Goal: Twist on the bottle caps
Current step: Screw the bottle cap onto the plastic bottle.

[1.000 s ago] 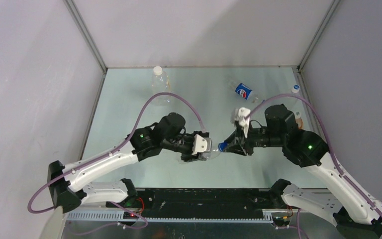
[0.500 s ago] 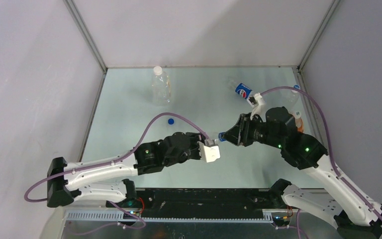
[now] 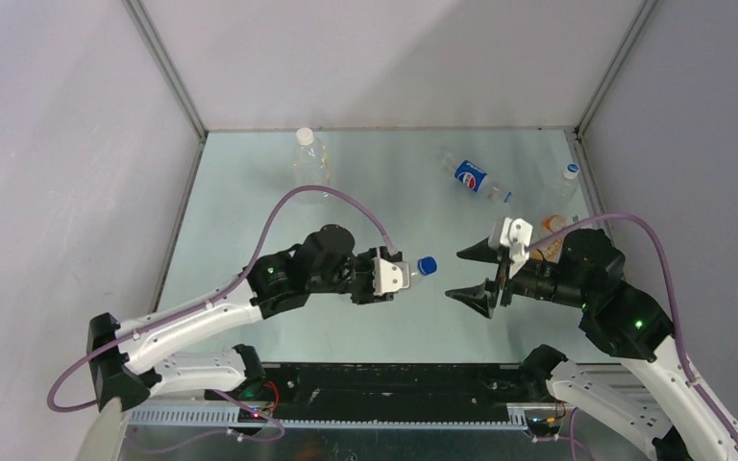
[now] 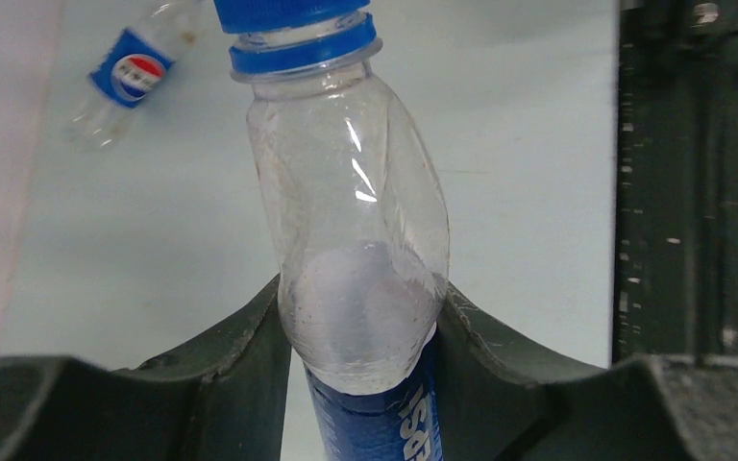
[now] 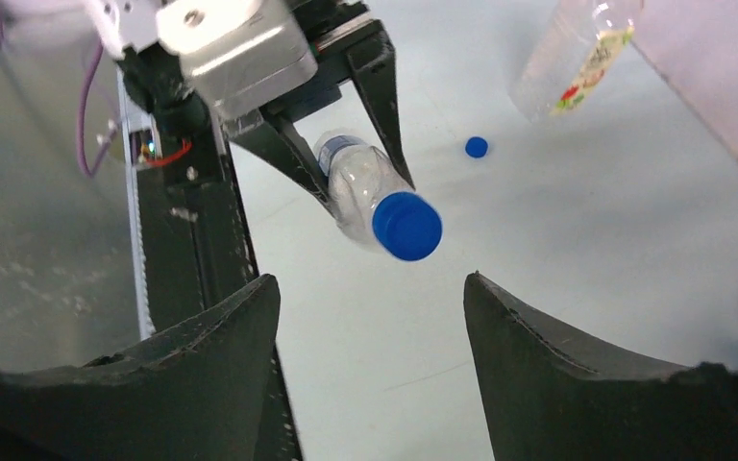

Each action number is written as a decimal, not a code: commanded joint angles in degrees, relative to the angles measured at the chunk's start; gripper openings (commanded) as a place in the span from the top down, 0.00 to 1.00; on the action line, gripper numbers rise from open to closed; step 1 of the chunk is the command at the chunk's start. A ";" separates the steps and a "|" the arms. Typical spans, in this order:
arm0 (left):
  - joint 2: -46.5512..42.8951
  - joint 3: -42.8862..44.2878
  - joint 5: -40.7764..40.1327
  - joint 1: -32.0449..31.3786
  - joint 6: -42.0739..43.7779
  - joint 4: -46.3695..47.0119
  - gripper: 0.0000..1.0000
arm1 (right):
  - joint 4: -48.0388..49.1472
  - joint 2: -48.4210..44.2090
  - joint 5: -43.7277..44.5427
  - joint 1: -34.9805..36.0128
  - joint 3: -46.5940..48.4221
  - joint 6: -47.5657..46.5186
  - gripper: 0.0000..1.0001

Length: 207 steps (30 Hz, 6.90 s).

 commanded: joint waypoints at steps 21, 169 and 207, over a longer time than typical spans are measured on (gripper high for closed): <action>3.81 8.29 22.52 0.95 2.51 -6.14 1.00 | -3.84 5.80 -18.58 -0.62 0.37 -22.47 0.54; 3.21 -12.35 -40.15 -14.78 9.80 36.02 1.00 | 0.80 10.32 20.16 -0.74 2.68 52.26 0.87; 2.34 1.50 17.34 -0.02 3.29 4.31 1.00 | -7.77 9.68 -18.82 -2.37 2.78 -23.40 0.51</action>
